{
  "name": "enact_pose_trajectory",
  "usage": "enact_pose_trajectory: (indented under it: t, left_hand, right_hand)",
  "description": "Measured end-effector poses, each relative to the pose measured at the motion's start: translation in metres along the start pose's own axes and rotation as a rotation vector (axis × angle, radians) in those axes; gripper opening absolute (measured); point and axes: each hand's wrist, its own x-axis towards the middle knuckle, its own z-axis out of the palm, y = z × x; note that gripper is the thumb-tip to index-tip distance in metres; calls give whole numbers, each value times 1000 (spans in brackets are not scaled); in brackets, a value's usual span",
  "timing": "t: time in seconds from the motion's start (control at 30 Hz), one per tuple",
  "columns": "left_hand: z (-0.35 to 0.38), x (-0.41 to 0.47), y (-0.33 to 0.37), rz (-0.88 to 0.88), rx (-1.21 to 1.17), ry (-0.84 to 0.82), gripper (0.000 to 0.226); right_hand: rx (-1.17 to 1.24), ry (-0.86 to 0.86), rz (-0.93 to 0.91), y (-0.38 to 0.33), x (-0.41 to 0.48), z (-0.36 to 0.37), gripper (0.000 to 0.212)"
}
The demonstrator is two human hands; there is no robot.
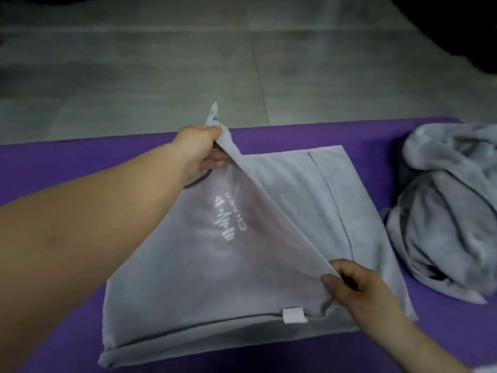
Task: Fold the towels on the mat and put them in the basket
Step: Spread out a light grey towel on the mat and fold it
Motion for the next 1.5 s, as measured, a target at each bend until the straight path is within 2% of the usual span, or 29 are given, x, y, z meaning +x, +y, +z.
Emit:
enact_pose_trajectory:
  t: [0.1,0.2,0.3,0.37,0.43,0.47,0.53,0.63,0.73,0.83,0.93,0.97,1.07,1.13,1.17,1.23,1.37,1.43,1.5]
  left_hand:
    - [83,-5,7,55,65,-130,27]
    - [147,-15,5,73,121,-291,26]
    - [178,-26,-22,128,350,-483,16]
    - [178,-28,-56,177,556,-513,40]
    - [162,-38,-96,195,757,-555,45]
    - [149,-49,-116,271,909,-568,44]
    - [121,-72,-151,575,1144,-585,50]
    - [93,-103,-198,892,1268,-675,51]
    - [87,-111,-217,986,1323,-755,71]
    - [86,-109,-216,1002,1287,-751,88]
    - [84,-110,-214,1013,1273,-760,86]
    - [82,-111,-215,1021,1253,-776,84]
    - [78,-113,-215,1043,1275,-753,61]
    - [76,-116,-213,1109,1300,-679,24]
    - [74,-116,-213,1140,1312,-636,16]
    - [72,-114,-211,1122,1340,-613,35]
    - [67,-113,-187,1106,1411,-541,35]
    - [60,-108,-169,1110,1493,-456,26]
    - [44,-95,-151,1043,1547,-373,15]
  right_hand:
    - [178,184,179,49,-2,-36,26]
    - [195,287,248,89,3,-69,28]
    - [202,357,303,120,8,-85,31]
    - [195,372,338,133,9,-86,33]
    - [210,372,369,141,10,-86,33]
    - [217,371,375,144,11,-86,32]
    - [207,384,356,147,14,-88,29]
    - [176,448,294,142,24,-95,14]
    - [82,434,292,146,30,-98,9]
    - [-106,446,312,152,26,-94,5]
    - [-382,496,323,152,18,-97,25]
    - [-468,536,241,152,15,-98,25]
    - [-768,579,-255,158,2,-94,21]
    - [-846,408,-421,169,-7,-86,30]
    - [-883,325,-433,172,-10,-82,33]
    - [-958,225,-413,174,-11,-80,32]
    - [-1039,40,-379,161,4,-87,68]
    - [-1091,13,-427,151,12,-91,63]
    - [-1135,10,-465,140,15,-93,39]
